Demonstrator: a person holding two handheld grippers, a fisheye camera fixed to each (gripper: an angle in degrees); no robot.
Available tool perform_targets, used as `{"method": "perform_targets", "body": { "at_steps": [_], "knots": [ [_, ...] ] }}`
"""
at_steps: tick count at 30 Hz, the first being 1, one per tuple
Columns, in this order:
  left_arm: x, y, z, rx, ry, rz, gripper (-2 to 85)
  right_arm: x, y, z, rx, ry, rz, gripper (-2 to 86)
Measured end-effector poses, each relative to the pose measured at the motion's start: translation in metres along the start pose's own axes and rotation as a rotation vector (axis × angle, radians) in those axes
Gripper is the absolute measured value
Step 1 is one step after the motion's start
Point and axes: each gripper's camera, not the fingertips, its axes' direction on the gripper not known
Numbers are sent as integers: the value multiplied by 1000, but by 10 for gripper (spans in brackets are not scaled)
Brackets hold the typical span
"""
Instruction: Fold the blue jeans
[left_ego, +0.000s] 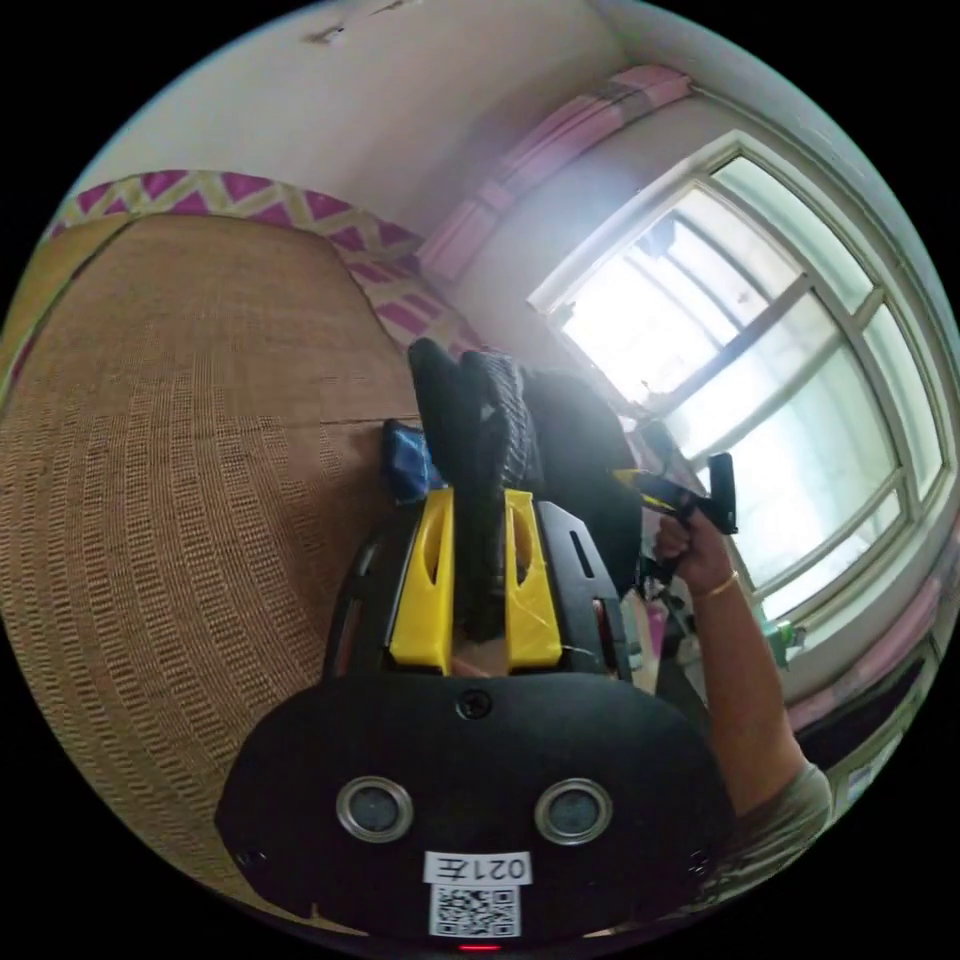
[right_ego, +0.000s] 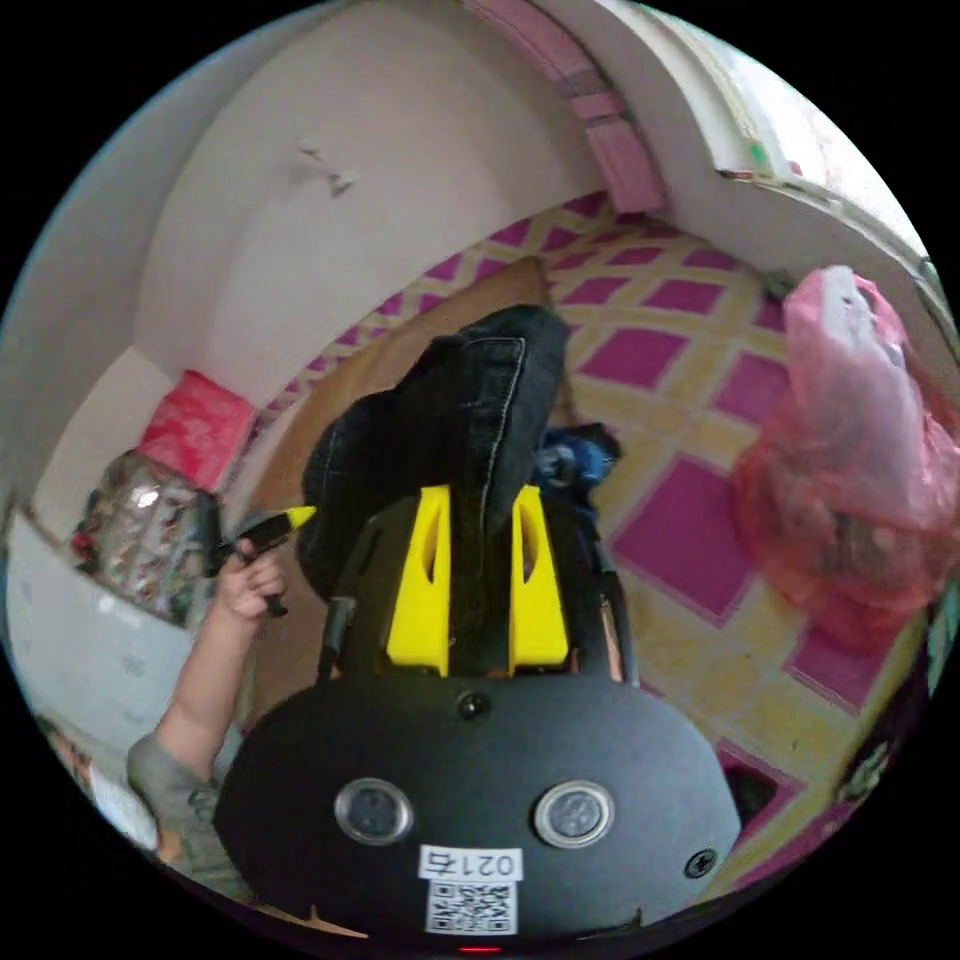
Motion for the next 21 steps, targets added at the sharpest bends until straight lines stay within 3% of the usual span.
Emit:
{"method": "perform_targets", "body": {
  "at_steps": [2,8,10,15,19,21],
  "knots": [
    [-13,18,11,3,77,-31,76,2,10,26,-83,132,-27,131],
    [-4,94,-31,-20,160,112,60,-2,61,1,73,-115,-17,123],
    [8,121,-61,-11,102,160,38,-26,77,-9,67,-161,-89,118],
    [58,229,-168,54,-254,341,-8,-141,167,-44,92,-356,-357,107],
    [85,307,-236,93,-312,337,-9,-232,260,-71,114,-325,-549,107],
    [107,354,-276,151,-292,303,-10,-286,332,-95,226,-225,-671,104]
  ]
}}
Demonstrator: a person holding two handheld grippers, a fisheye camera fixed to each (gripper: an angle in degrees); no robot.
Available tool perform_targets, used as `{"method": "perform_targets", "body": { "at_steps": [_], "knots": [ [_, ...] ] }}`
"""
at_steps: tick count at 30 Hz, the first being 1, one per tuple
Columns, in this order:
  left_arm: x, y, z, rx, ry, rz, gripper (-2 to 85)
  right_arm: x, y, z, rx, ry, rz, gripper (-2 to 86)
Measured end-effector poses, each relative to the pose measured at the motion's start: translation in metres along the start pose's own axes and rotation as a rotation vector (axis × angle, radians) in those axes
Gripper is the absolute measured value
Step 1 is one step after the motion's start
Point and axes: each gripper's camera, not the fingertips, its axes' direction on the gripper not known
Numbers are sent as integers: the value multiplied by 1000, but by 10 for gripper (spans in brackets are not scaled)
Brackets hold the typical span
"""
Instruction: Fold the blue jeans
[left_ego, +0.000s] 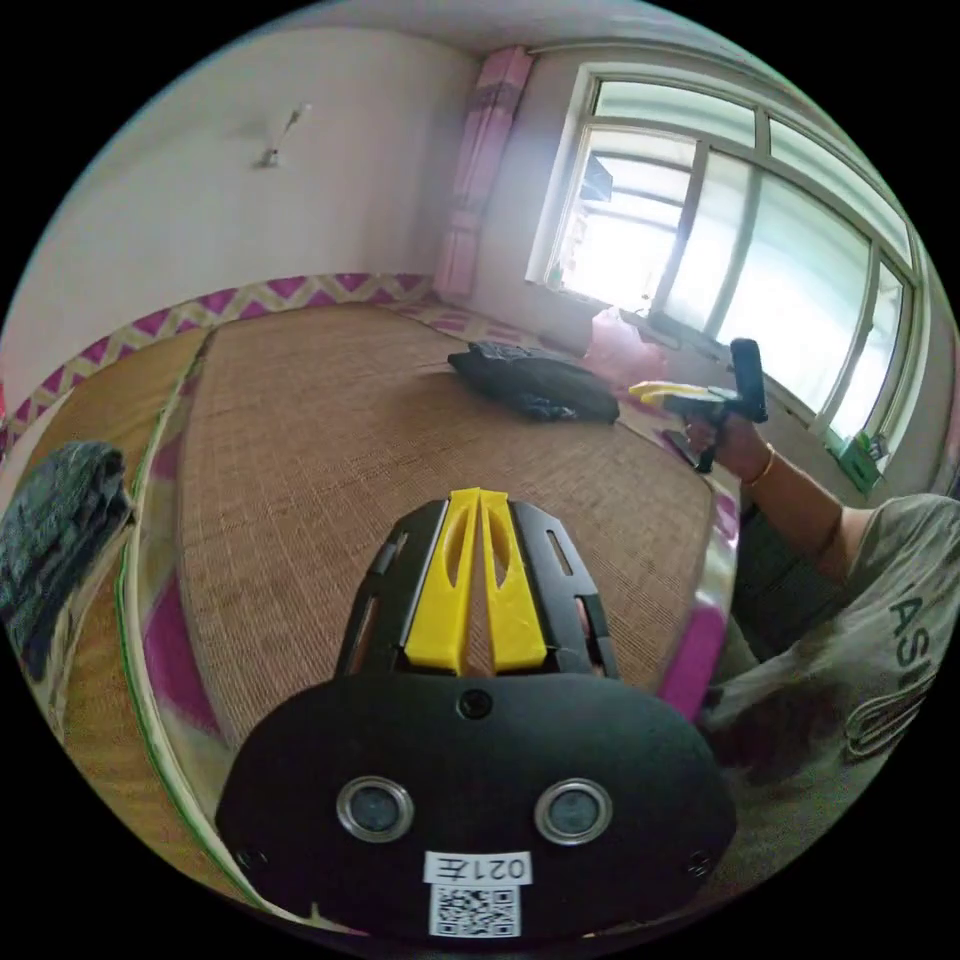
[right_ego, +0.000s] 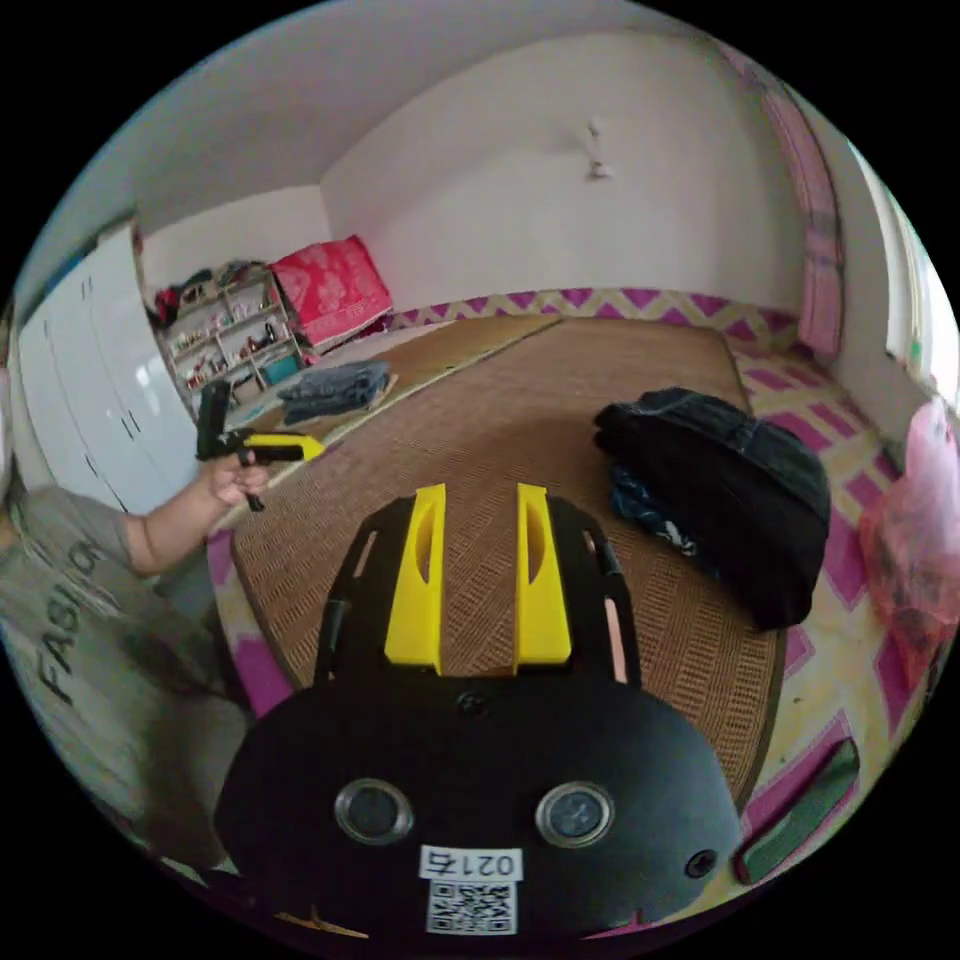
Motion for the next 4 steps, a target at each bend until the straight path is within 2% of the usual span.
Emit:
{"method": "perform_targets", "body": {
  "at_steps": [4],
  "knots": [
    [36,43,-67,91,-47,-30,-10,-117,27,-33,129,116,-127,71]
  ]
}}
